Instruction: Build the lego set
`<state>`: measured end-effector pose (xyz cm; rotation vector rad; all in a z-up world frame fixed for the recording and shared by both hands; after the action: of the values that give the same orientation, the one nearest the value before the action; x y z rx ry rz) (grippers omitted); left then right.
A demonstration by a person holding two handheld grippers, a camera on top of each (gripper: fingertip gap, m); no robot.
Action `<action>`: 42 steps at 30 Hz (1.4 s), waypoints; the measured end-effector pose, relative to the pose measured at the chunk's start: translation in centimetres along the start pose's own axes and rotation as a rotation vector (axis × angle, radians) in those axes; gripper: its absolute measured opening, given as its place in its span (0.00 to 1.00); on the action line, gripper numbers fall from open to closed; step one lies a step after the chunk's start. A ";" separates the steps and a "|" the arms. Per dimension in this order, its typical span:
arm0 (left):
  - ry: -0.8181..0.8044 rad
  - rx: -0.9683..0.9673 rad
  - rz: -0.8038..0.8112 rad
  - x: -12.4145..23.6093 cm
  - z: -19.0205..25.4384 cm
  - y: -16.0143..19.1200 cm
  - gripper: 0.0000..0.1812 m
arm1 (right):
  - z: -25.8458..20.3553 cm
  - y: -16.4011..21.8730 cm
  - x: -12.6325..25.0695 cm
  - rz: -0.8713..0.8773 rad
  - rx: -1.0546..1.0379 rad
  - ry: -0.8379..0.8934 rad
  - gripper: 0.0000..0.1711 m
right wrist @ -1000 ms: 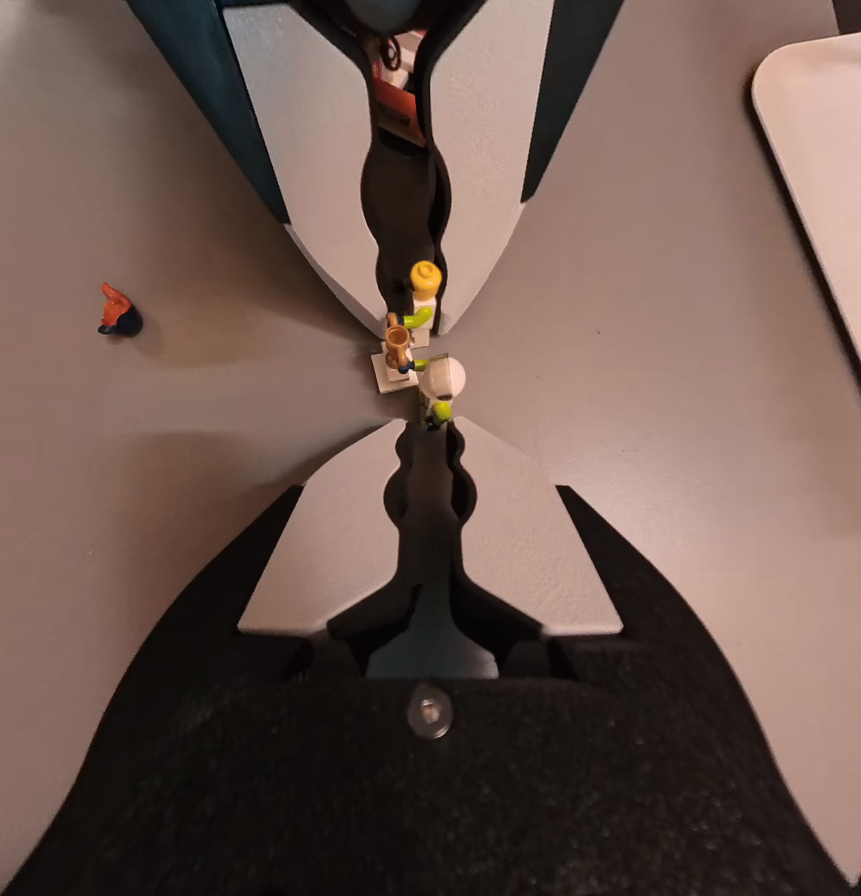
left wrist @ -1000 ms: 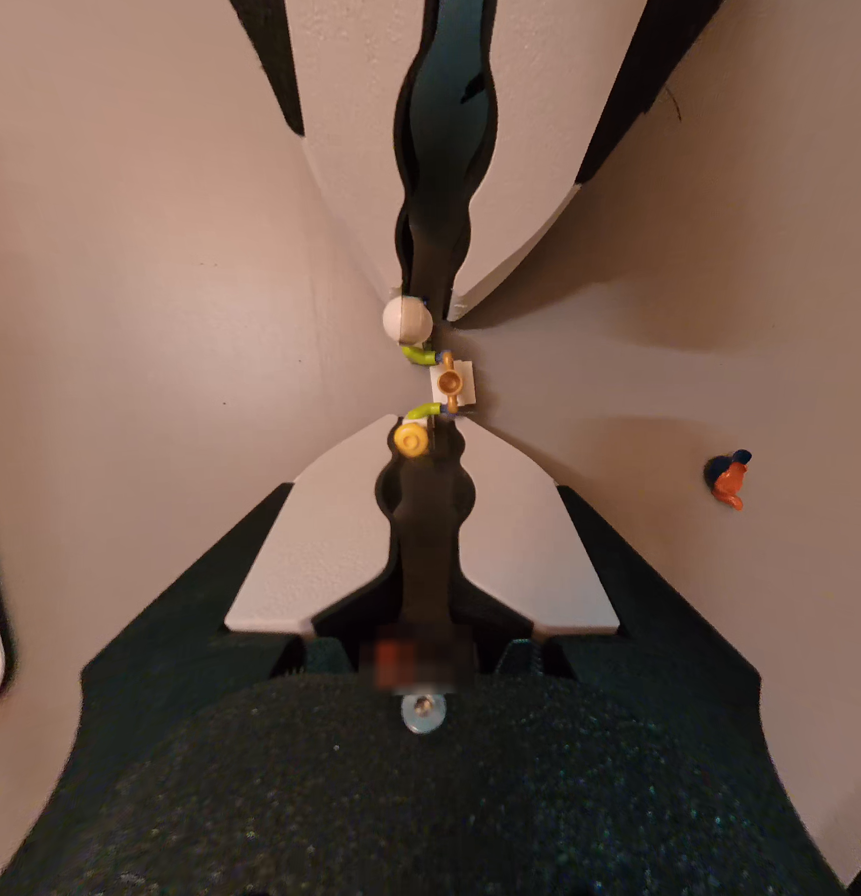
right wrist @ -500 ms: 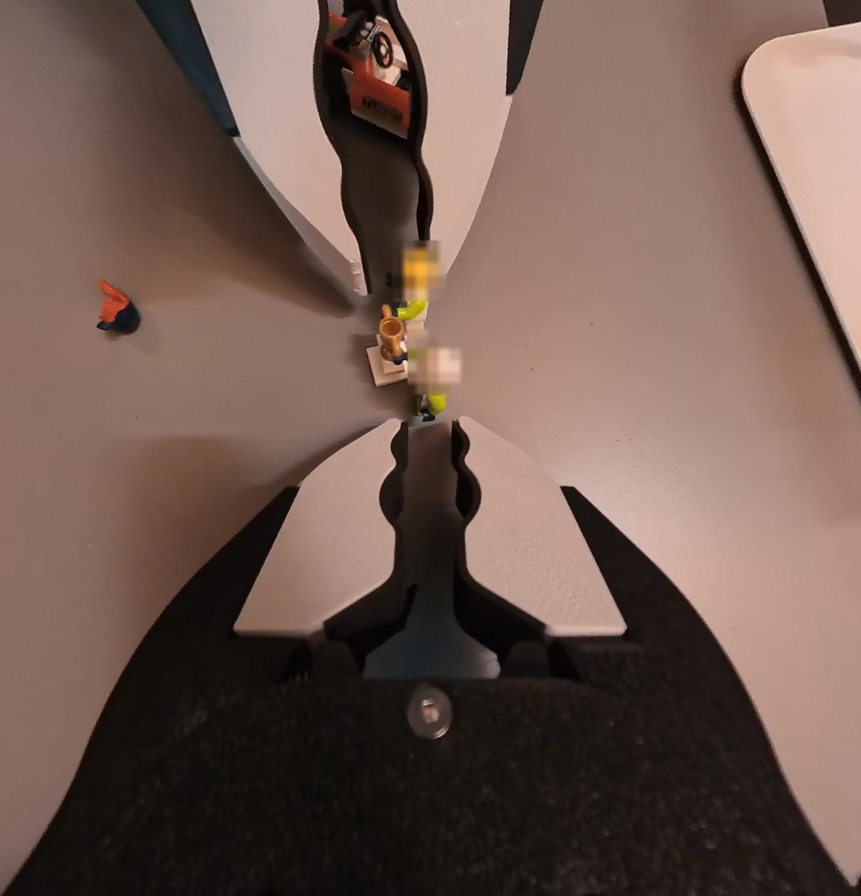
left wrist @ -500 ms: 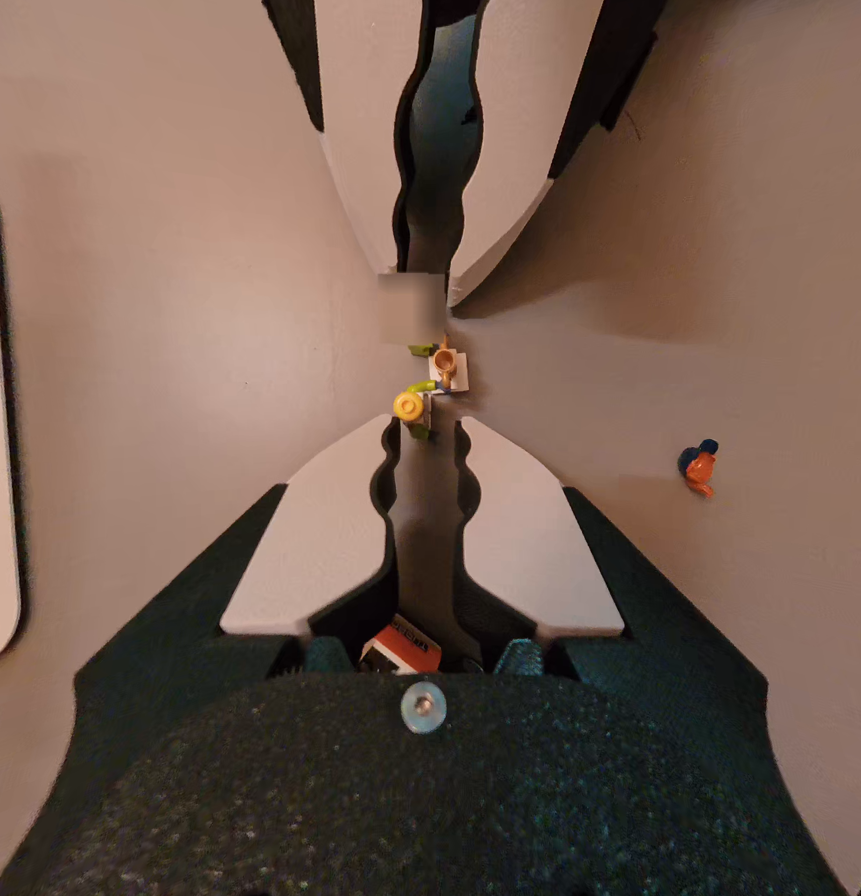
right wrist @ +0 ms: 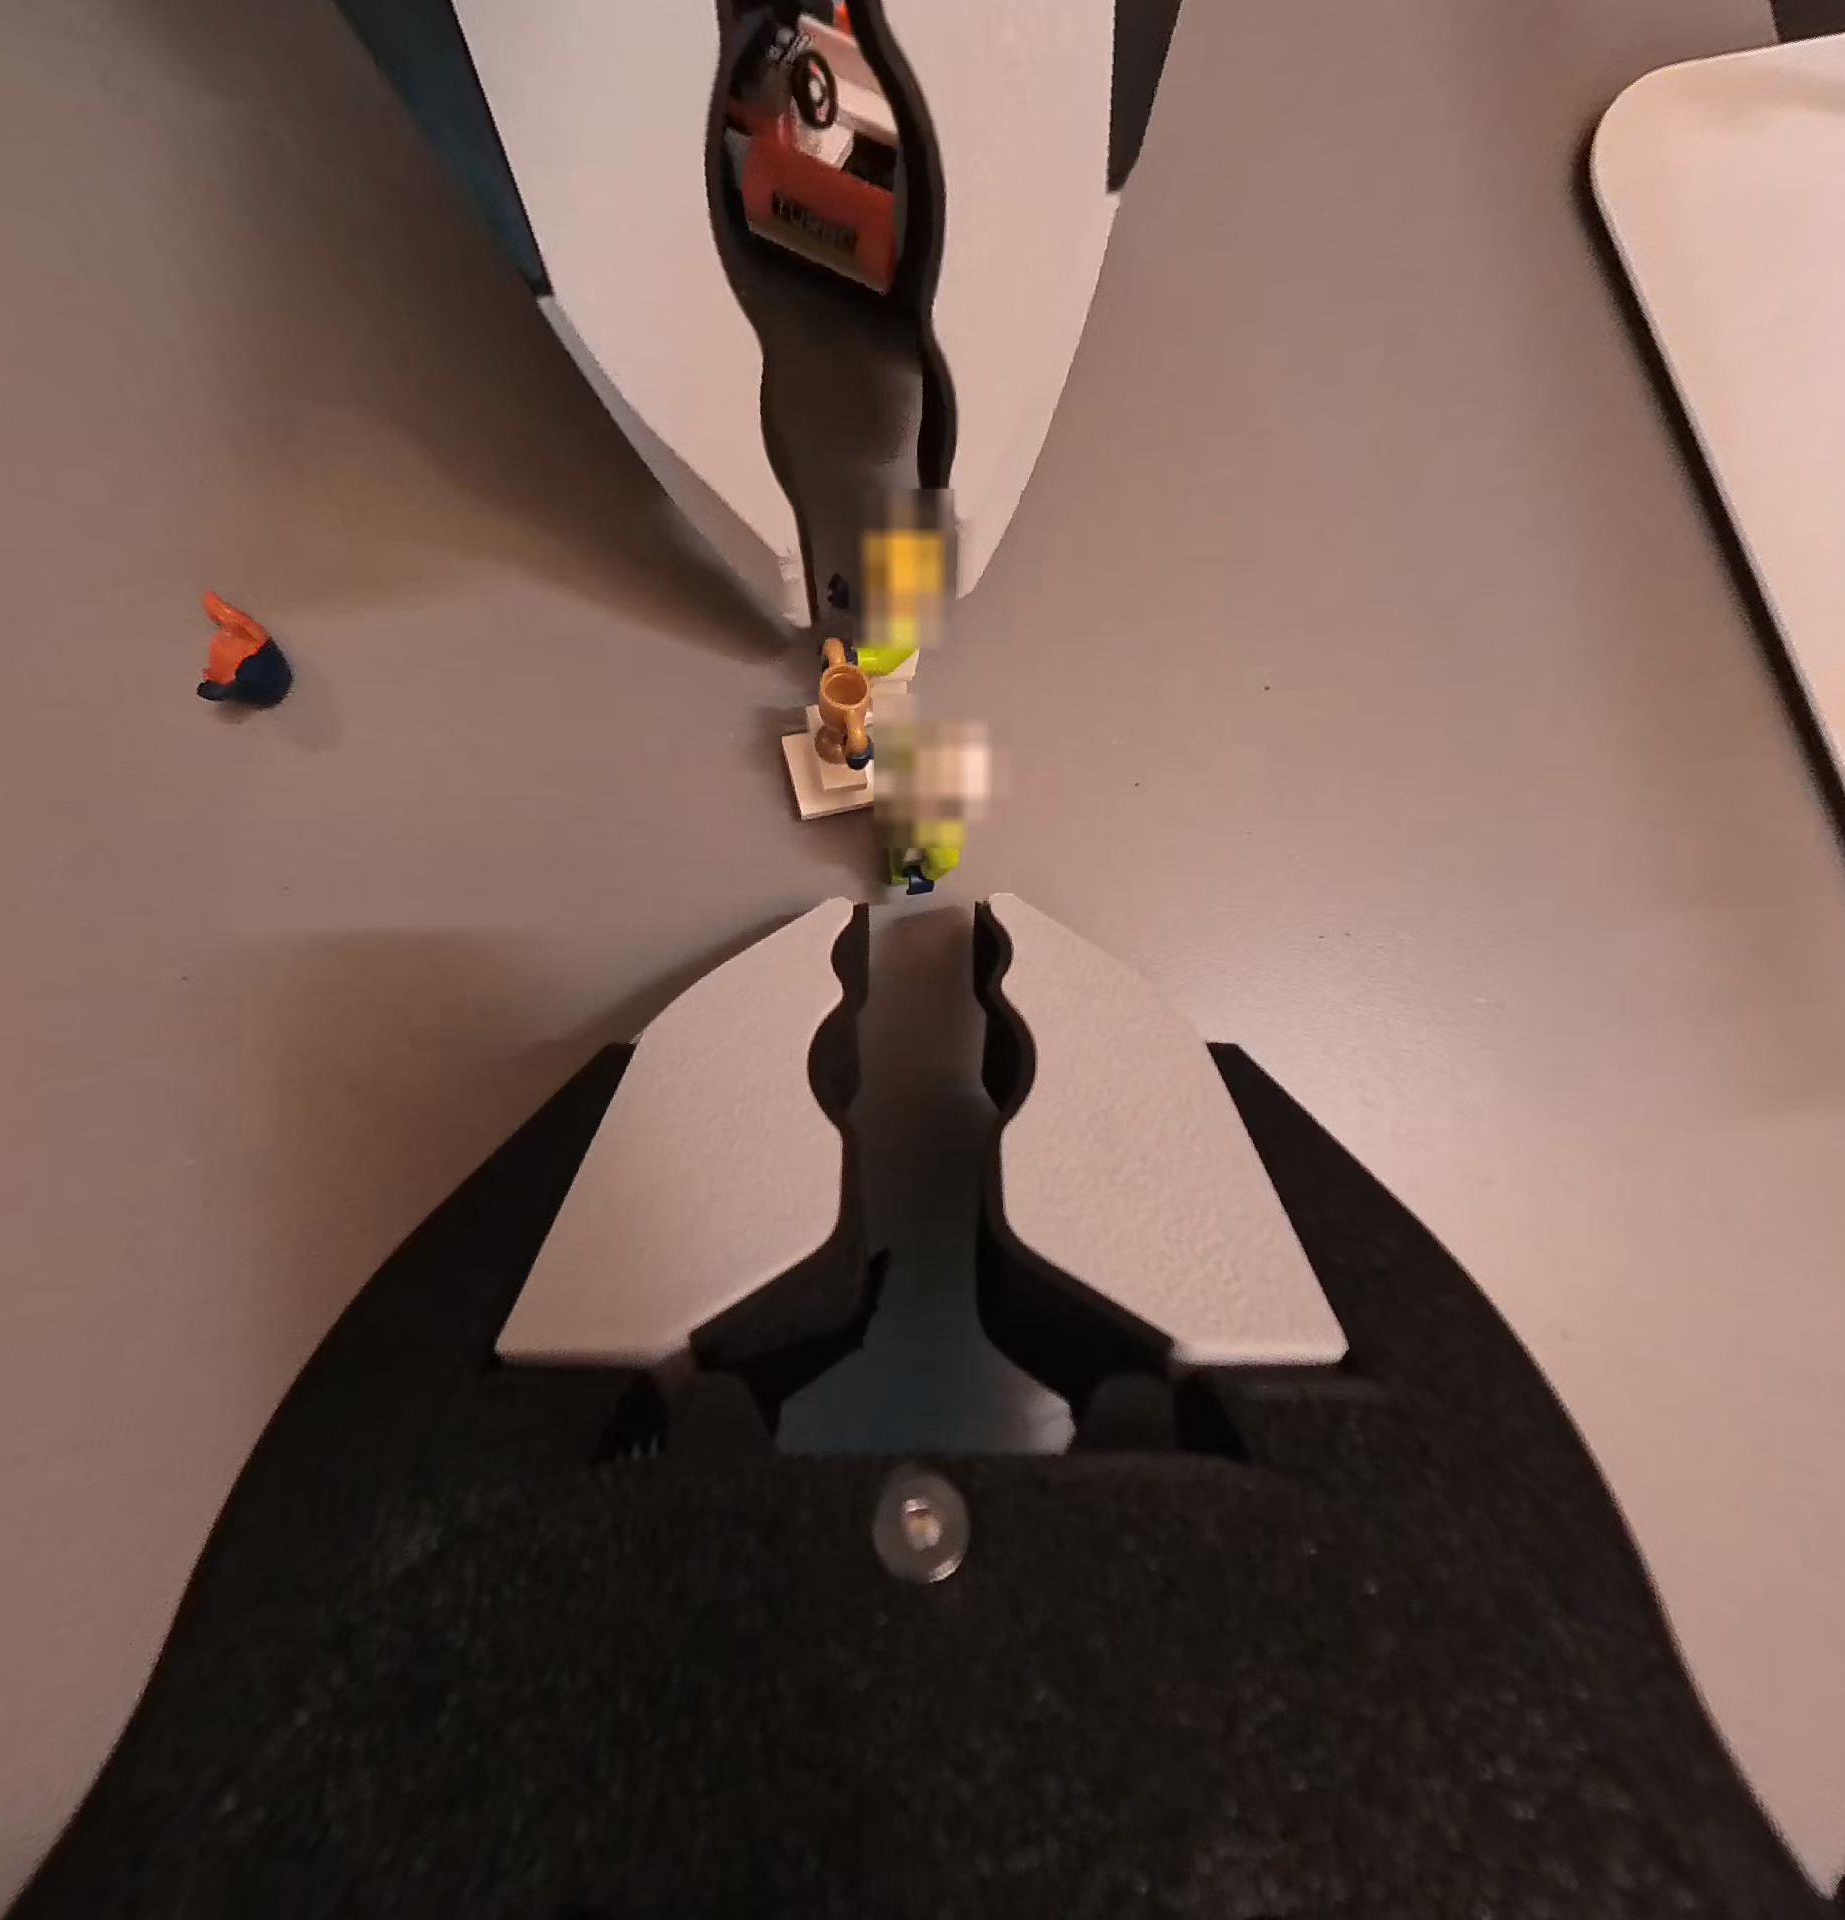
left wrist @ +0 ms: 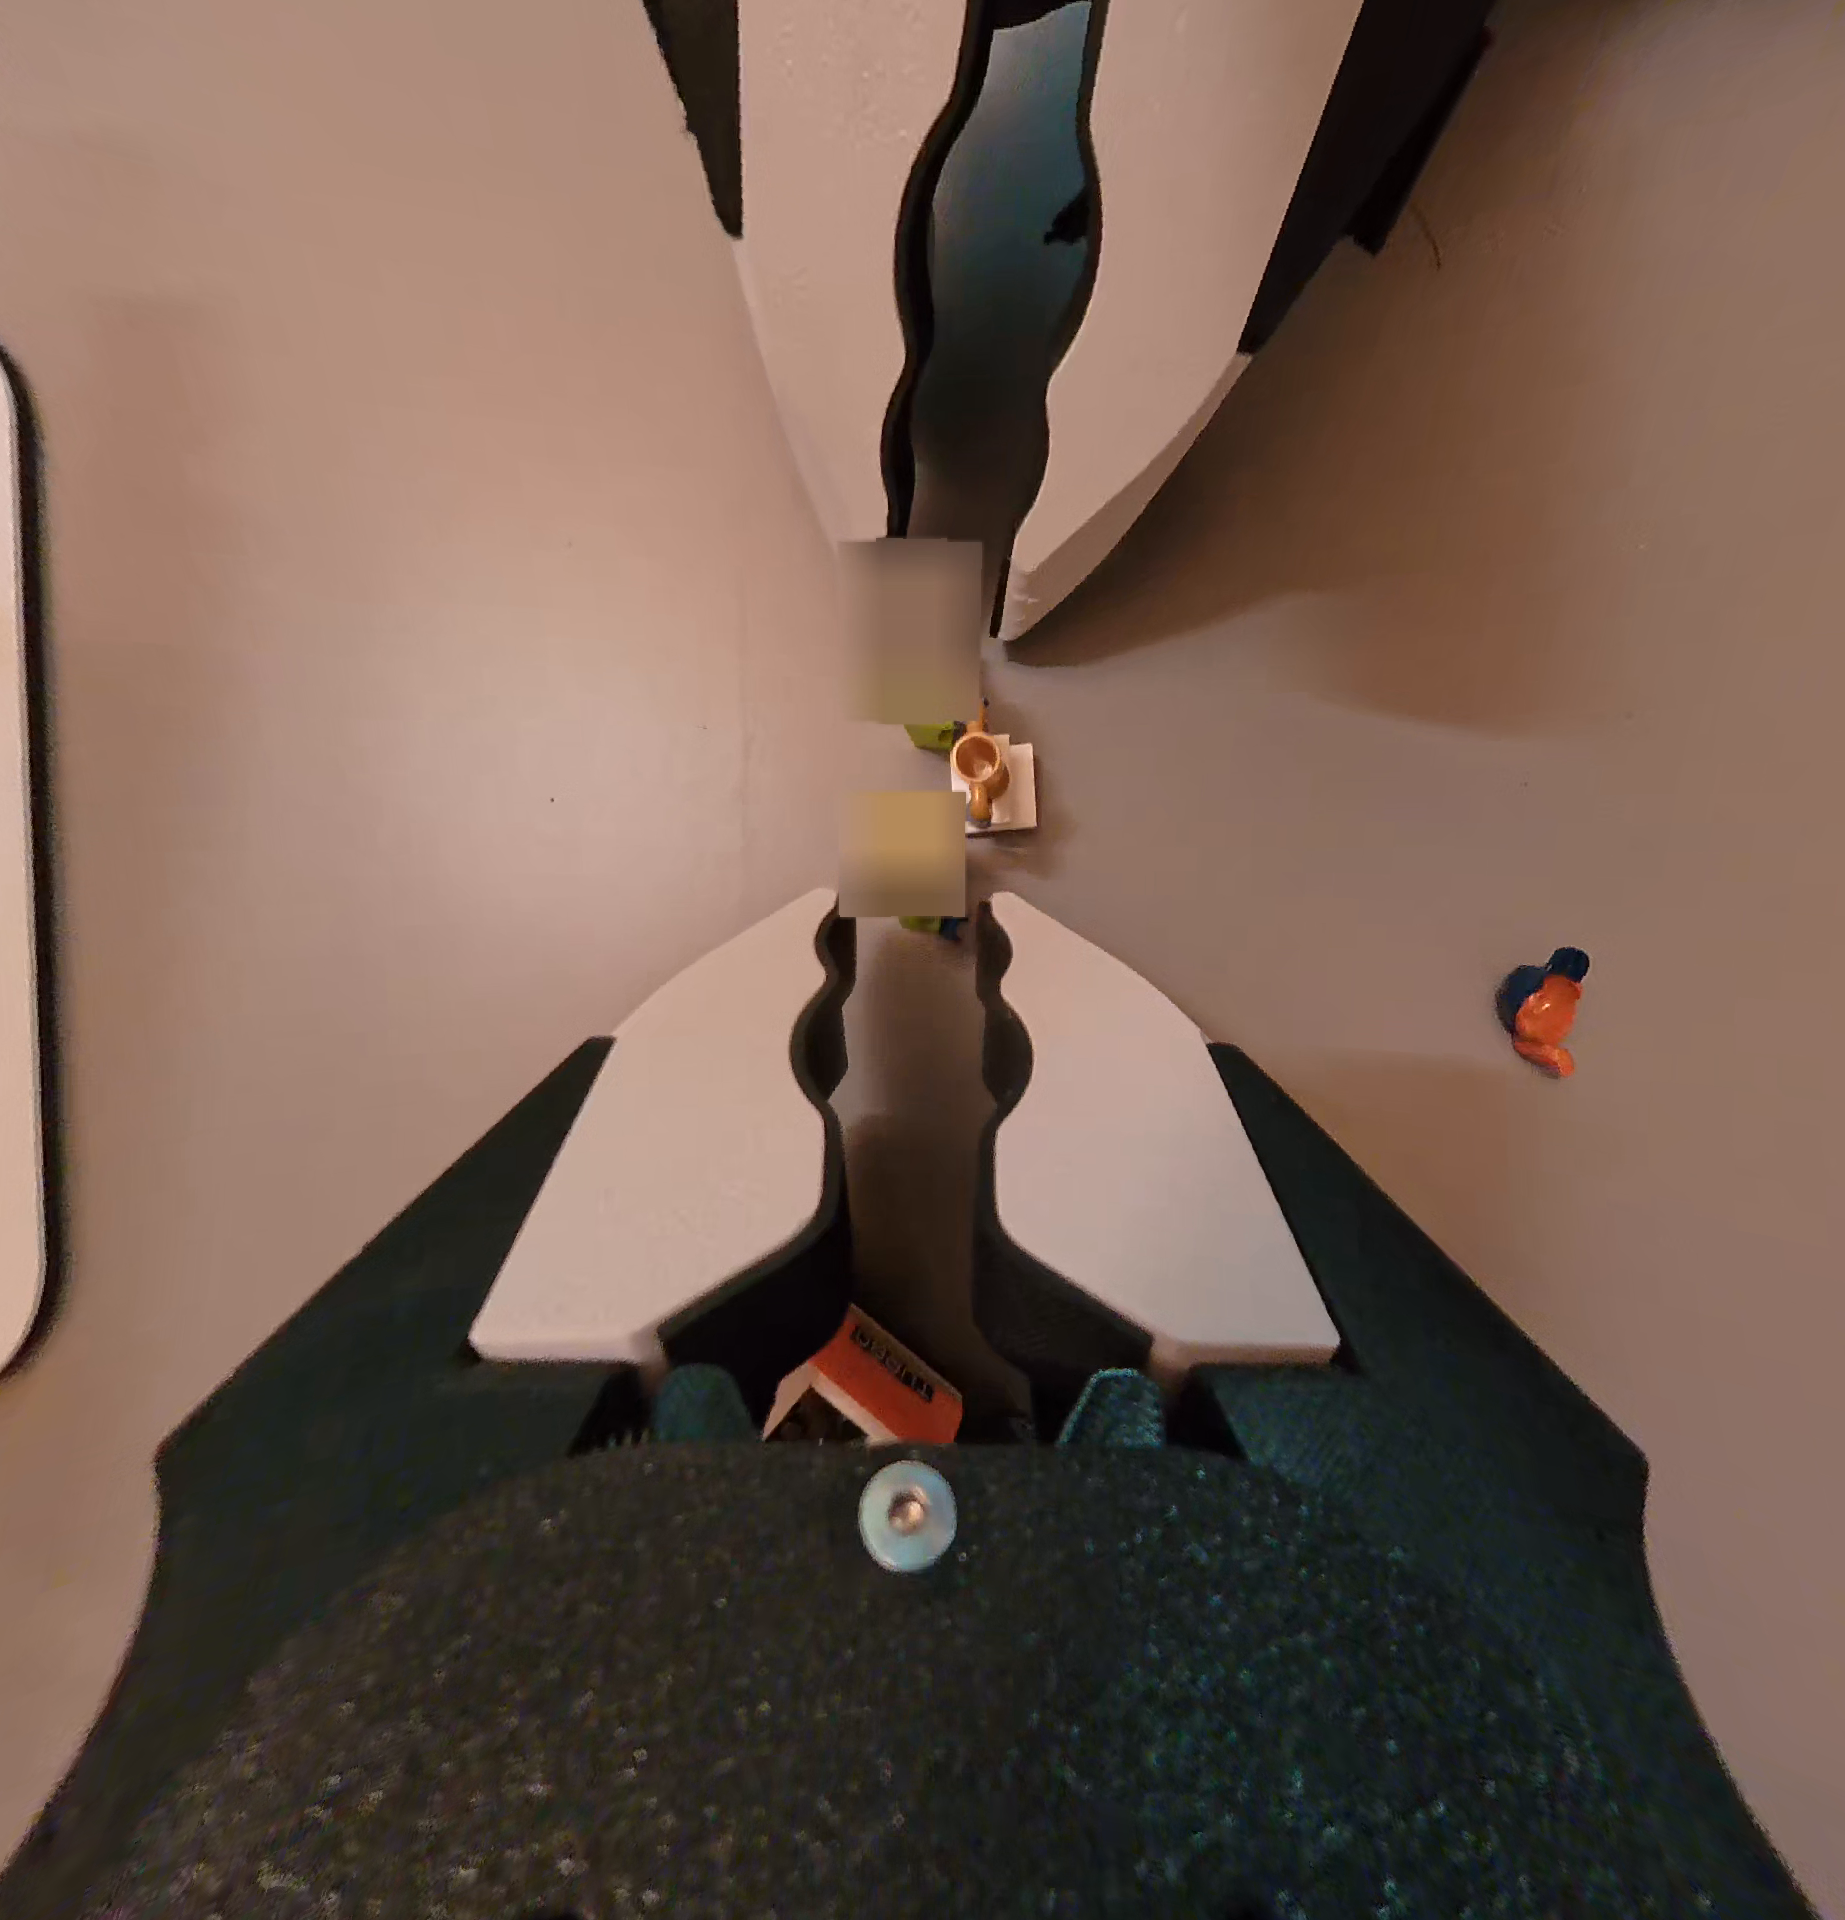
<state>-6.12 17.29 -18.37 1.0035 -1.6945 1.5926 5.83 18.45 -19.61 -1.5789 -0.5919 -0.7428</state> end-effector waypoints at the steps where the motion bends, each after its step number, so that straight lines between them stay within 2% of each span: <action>1: 0.001 -0.004 0.001 -0.1 0.1 -0.1 0.12 | 0.0 0.0 0.0 0.000 0.000 -0.001 0.11; 18: -0.025 -0.077 -0.057 -1.7 0.3 -0.6 0.08 | -0.3 -0.9 -1.3 -0.009 0.057 0.039 0.11; 25: 0.016 -0.102 -0.073 -1.8 0.3 -0.7 0.05 | -0.6 -1.3 -1.6 -0.057 0.109 0.011 0.06; 35: 0.044 -0.068 -0.051 -1.7 0.1 -0.5 0.08 | -0.4 -1.3 -1.5 -0.087 0.063 -0.039 0.05; 42: 0.048 -0.067 -0.066 -1.3 0.0 -0.3 0.08 | -0.2 -1.1 -1.1 -0.086 0.038 -0.037 0.08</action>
<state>-5.19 17.45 -19.32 0.9702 -1.6548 1.4962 4.26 18.48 -19.69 -1.5425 -0.7007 -0.7636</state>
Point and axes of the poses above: each gripper's, where its closed fingertips meet, x back along the fingers, y out of its underside, z = x × y across the jaws, the point moved 6 cm from there along x, back along the fingers, and after that the axes turned 8 degrees about -x, right-handed, at the moved point
